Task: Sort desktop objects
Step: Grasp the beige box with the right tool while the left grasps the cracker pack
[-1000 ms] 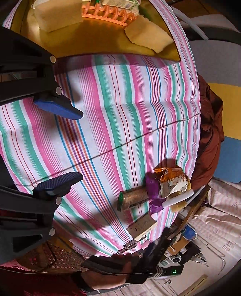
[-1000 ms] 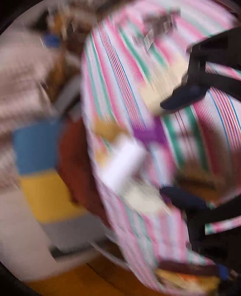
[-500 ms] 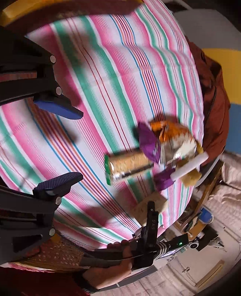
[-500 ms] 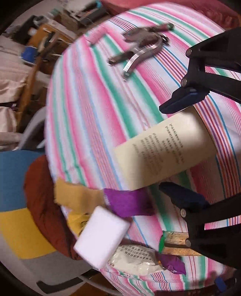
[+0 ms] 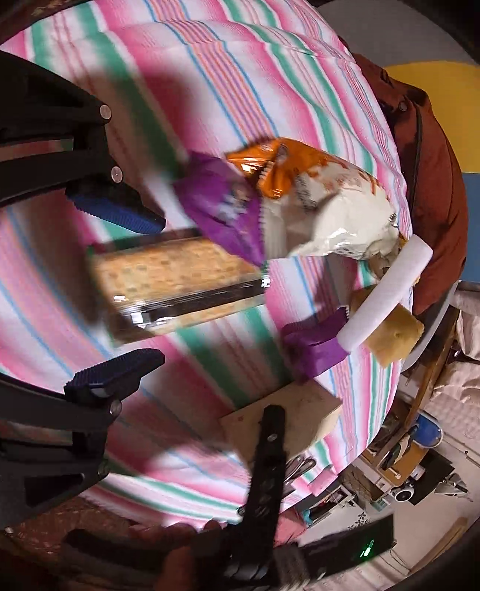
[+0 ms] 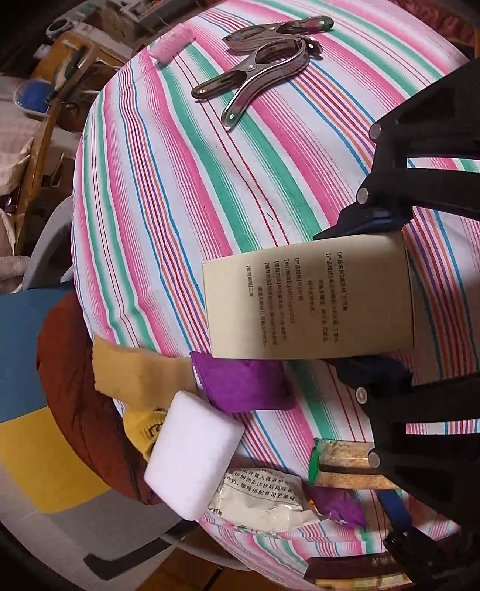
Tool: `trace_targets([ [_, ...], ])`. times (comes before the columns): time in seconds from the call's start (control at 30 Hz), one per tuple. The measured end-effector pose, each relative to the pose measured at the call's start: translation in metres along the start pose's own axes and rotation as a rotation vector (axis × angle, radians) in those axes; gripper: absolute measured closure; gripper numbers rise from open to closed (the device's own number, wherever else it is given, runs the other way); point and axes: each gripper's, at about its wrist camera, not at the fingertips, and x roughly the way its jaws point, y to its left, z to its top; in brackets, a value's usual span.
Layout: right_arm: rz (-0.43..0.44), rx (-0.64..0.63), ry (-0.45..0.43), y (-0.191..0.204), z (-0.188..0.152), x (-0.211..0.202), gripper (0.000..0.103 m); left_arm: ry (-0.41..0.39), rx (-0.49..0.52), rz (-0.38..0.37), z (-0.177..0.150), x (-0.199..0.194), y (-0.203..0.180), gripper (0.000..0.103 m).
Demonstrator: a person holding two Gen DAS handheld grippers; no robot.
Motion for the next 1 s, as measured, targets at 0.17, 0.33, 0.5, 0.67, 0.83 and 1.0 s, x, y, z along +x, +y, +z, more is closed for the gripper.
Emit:
trace_targets([
  [0.17, -0.001, -0.02, 0.001, 0.005, 0.001, 0.003, 0.051, -0.057, 0.047, 0.0, -0.002, 0.002, 0.003, 0.045],
  [0.33, -0.009, -0.03, -0.008, 0.007, -0.001, 0.001, 0.051, -0.105, 0.068, -0.055, -0.018, -0.007, 0.019, 0.056],
  [0.5, -0.029, -0.048, -0.029, 0.011, -0.002, -0.005, 0.051, -0.159, 0.087, -0.059, -0.048, -0.02, 0.027, 0.056],
  [0.67, -0.051, -0.091, -0.079, 0.022, -0.005, -0.017, 0.051, -0.221, 0.082, -0.062, -0.082, -0.036, 0.037, 0.056],
  [0.83, -0.061, -0.125, -0.117, 0.035, -0.014, -0.03, 0.051, -0.232, 0.076, -0.079, -0.111, -0.049, 0.047, 0.056],
  [1.0, 0.023, -0.107, -0.153, 0.057, -0.027, -0.039, 0.051, -0.224, 0.062, -0.094, -0.123, -0.057, 0.052, 0.056],
])
